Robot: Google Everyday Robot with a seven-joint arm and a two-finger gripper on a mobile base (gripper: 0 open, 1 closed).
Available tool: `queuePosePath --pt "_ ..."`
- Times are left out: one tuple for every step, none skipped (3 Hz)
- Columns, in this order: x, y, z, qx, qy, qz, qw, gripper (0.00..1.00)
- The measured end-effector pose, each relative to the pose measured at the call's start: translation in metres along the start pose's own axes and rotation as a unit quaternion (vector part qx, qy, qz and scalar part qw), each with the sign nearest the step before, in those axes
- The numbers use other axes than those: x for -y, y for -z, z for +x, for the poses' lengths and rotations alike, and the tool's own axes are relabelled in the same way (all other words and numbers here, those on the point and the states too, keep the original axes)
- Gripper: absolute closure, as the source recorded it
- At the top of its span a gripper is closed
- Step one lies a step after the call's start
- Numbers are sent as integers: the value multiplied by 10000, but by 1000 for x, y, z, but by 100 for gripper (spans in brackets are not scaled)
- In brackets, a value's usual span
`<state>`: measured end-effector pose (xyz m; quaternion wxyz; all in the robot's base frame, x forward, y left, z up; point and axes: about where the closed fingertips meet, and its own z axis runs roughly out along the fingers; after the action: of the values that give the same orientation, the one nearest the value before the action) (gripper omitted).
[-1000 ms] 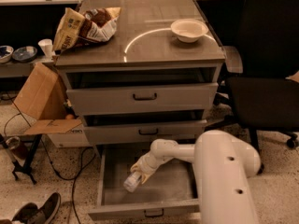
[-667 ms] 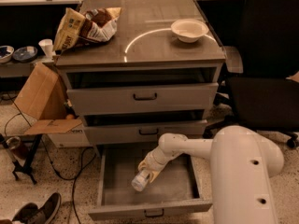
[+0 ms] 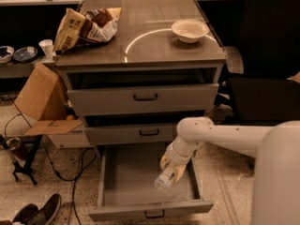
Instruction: Pick blue plastic bottle from bottom drawer and place on counter
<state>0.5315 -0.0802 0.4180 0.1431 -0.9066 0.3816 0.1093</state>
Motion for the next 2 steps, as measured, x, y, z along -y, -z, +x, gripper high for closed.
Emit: queuePosePath --pt "-25 82 -13 -389 -261 -181 9987 100" --pt "-23 178 -21 -963 -397 -125 9945 100"
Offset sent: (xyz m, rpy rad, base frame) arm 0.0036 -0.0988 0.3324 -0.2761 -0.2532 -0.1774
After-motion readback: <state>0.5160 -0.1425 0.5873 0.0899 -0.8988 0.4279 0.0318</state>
